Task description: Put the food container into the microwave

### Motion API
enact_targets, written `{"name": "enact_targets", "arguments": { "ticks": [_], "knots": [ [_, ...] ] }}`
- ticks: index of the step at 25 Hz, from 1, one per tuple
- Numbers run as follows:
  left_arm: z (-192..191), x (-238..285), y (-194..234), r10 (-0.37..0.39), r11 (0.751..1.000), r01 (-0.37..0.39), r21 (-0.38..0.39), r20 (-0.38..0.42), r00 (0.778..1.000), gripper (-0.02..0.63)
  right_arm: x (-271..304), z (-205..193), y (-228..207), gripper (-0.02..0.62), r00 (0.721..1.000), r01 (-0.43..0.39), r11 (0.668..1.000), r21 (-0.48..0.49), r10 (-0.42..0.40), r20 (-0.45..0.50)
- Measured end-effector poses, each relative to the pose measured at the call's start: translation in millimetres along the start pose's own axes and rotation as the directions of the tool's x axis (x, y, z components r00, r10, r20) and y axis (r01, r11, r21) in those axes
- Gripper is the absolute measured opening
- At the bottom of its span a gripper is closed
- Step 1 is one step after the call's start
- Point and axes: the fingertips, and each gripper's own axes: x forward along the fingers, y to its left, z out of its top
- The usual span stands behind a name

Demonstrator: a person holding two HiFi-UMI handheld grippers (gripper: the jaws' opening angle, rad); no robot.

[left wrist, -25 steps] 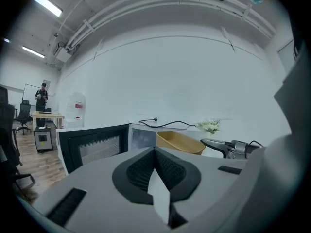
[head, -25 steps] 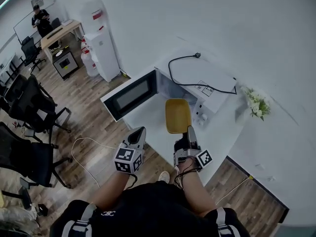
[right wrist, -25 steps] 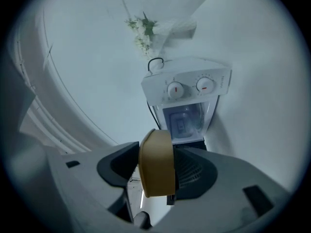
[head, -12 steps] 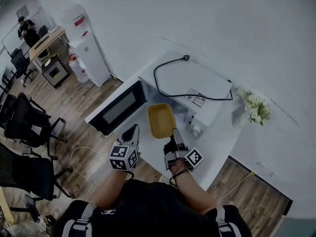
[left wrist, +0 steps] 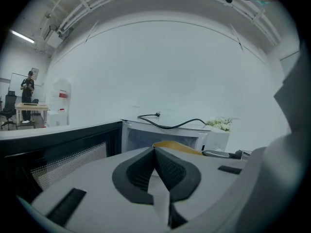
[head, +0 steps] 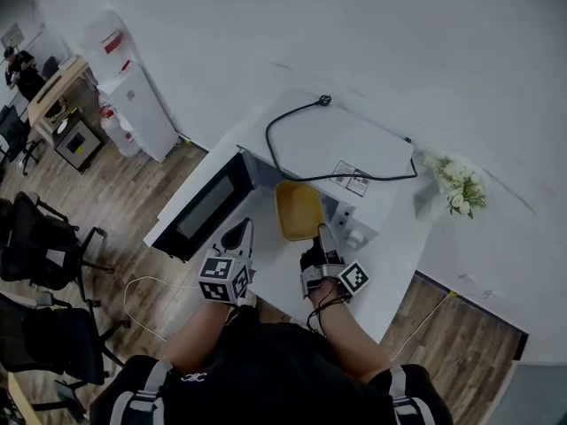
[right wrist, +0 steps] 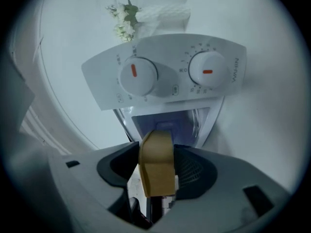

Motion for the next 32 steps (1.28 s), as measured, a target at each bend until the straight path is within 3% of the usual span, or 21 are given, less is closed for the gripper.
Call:
{"name": "enact_targets", "arguments": {
  "ticks": [6, 12, 18, 24, 29, 32],
  "knots": [
    [12, 25, 31, -0.12, 0.993, 0.12, 0.001, -0.017, 0.993, 0.003, 28, -6, -7, 0.23, 0.99, -0.023, 0.999, -0.023, 0.026, 0.139],
    [20, 41, 52, -0.239, 0.97, 0.24, 0.03, -0.024, 0.971, 0.003, 53, -4, -17, 0.23, 0.957, -0.025, 0.997, -0.068, 0.043, 0.286],
    [16, 52, 59, -0.348, 0.937, 0.349, 0.032, -0.038, 0.937, 0.003, 69, 9, -38, 0.232, 0.908, 0.033, 0.995, -0.099, 0.012, 0.419],
    [10, 48, 59, -0.427, 0.903, 0.429, 0.038, -0.045, 0.903, 0.003, 77, 28, -77, 0.232, 0.834, 0.104, 0.992, -0.068, -0.05, 0.549],
    [6, 47, 67, -0.447, 0.893, 0.45, 0.035, -0.055, 0.893, 0.003, 91, 33, -87, 0.232, 0.797, 0.155, 0.985, -0.075, -0.08, 0.598],
    [4, 45, 70, -0.458, 0.886, 0.461, 0.042, -0.063, 0.887, 0.003, 100, 35, -84, 0.233, 0.789, 0.203, 0.974, -0.099, -0.103, 0.606]
  ]
}}
